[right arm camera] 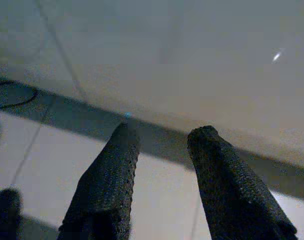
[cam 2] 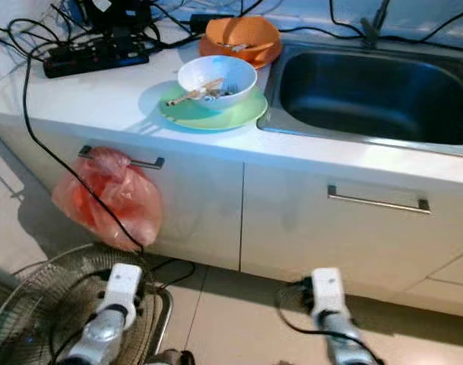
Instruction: Kitchen organization
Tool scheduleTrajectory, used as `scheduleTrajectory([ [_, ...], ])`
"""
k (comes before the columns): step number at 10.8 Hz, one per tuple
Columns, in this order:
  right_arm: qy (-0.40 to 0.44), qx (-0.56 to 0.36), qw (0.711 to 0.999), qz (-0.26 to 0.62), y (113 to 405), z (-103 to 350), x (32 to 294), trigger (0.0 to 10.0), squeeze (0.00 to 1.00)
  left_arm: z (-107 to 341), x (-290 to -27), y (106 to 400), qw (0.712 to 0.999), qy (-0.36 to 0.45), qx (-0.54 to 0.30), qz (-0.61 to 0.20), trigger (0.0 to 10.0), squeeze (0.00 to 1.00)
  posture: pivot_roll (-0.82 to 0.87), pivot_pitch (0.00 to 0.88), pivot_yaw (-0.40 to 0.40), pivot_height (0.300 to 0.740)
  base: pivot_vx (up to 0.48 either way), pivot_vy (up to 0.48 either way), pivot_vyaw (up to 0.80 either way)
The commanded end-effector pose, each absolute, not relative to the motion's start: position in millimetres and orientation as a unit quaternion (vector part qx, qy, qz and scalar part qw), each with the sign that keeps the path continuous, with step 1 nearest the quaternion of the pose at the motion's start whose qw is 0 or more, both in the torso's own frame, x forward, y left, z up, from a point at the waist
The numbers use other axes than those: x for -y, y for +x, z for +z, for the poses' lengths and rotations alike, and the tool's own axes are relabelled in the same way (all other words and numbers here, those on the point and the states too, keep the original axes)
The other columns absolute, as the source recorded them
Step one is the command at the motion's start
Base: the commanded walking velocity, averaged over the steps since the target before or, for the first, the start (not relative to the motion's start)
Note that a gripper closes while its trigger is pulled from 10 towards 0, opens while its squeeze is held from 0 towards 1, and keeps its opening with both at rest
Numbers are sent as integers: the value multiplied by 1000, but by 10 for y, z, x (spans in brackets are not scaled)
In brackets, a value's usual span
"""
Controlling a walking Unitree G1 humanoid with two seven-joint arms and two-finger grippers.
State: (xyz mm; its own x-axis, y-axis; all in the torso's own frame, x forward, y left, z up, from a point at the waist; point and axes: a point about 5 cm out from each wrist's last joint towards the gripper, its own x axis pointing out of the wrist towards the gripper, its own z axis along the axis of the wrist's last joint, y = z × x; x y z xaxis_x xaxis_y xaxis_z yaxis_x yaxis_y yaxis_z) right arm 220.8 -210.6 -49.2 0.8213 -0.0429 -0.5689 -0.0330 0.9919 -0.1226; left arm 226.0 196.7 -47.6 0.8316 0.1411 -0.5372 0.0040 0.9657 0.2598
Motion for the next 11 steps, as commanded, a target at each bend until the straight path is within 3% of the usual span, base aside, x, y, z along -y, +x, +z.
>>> scheduleTrajectory([
  [1,-70,-273,959,-14,2217,-442,2169,10000,0,-456,-2017,2226,952,139,-267,49,10000,0,23,114,-10,740,0,0,0],
  [3,-110,-129,985,-44,2386,-55,2399,10000,0,-82,-2086,2343,975,173,-120,71,10000,0,19,144,-13,740,0,0,0],
  [6,-103,49,993,-34,2577,554,2238,10000,0,766,-1906,2559,977,194,66,54,10000,0,17,165,-14,740,0,0,0],
  [11,-107,192,975,-38,2758,1380,2021,10000,0,1594,-1657,2694,962,193,187,53,10000,0,16,148,-18,740,0,0,0],
])
